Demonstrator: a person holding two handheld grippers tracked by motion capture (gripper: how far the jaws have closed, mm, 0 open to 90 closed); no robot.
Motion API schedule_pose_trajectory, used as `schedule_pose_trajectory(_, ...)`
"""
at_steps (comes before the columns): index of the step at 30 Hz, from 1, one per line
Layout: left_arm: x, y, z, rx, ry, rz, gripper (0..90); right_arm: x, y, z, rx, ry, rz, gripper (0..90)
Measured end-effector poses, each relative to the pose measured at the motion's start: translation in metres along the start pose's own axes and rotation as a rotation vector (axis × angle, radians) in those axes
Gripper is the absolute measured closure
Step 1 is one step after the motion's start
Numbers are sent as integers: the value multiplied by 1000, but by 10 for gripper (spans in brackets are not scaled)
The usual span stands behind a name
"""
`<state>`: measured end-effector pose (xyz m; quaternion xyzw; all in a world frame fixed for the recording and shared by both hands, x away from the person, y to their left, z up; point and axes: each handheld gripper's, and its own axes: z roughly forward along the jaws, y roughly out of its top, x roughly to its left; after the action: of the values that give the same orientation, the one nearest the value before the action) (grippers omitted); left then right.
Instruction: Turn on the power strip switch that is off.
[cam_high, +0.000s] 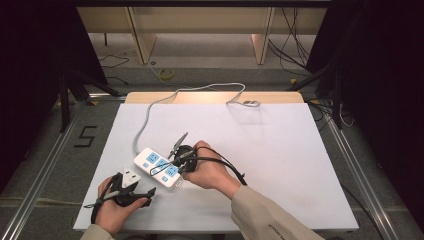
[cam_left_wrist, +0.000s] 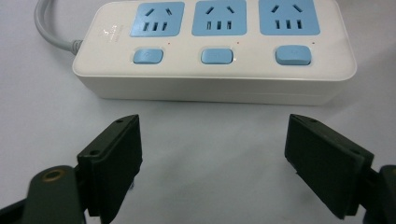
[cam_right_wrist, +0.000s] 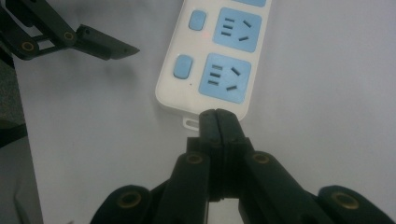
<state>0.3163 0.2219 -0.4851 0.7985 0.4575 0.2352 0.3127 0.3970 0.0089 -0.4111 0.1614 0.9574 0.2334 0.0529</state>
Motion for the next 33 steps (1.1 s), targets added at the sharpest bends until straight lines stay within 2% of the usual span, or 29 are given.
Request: schedule_pose_trajectory(33,0,0,0,8,-3,13,187,6,16,11,-9,13,-4,900)
